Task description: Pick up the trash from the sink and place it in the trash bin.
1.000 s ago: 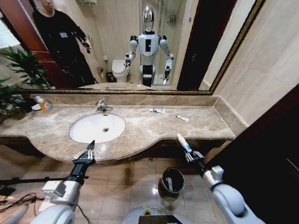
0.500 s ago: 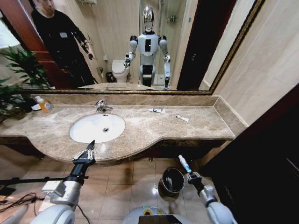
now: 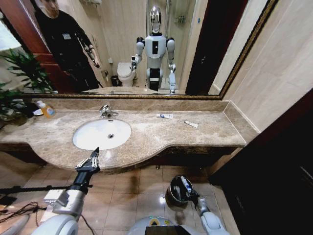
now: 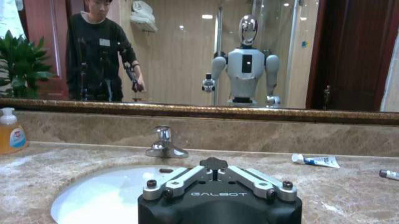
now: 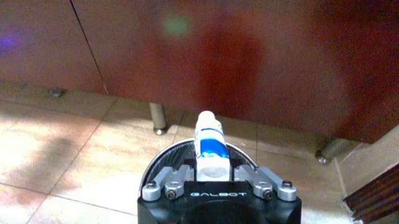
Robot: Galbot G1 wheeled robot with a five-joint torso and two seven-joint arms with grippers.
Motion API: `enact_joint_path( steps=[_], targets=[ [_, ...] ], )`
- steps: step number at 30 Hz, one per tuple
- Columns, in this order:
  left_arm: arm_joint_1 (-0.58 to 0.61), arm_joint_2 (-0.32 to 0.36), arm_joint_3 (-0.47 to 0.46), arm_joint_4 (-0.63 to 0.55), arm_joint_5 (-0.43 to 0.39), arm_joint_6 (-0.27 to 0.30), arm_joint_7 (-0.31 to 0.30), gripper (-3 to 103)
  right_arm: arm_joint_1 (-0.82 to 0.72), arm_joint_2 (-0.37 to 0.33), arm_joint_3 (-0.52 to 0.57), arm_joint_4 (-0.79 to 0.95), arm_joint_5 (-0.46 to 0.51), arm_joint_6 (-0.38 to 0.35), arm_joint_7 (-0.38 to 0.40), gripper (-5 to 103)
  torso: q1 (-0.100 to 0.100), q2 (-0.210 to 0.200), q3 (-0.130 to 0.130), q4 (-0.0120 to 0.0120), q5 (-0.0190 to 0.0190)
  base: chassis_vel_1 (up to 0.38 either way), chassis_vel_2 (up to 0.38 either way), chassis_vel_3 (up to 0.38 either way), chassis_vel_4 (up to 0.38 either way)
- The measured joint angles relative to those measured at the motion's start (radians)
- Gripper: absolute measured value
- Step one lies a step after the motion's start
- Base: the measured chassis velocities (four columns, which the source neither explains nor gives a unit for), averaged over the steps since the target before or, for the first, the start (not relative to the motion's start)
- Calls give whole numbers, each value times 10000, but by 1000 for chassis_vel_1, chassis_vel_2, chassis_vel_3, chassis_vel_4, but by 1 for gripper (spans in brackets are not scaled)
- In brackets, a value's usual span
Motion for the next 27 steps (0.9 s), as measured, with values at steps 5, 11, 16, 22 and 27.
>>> enact_joint_path(
  steps=[5, 11, 16, 22, 27],
  targets=[
    [0, 0, 0, 0, 0, 0, 0, 0, 486, 251, 53, -989, -494, 345, 202, 38, 0, 0, 0, 0, 0, 0, 0, 0, 0],
    [0, 0, 0, 0, 0, 0, 0, 0, 497, 408, 12, -987, -504, 363, 569, 60, 0, 0, 0, -1, 1, 0, 0, 0, 0],
    [0, 0, 0, 0, 0, 0, 0, 0, 368, 251, -4, -547, -469, 358, 621, 82, 0, 0, 0, 0, 0, 0, 0, 0, 0],
    [0, 0, 0, 0, 0, 0, 0, 0, -79, 34, -25, 335, -199, 218, 749, 97, -1, 0, 0, 0, 3, 0, 0, 0, 0],
    [1, 0, 0, 0, 0, 0, 0, 0, -693, -255, 68, 1564, 321, -12, 1251, 100, -1, 0, 0, 0, 5, 0, 0, 0, 0]
  ],
)
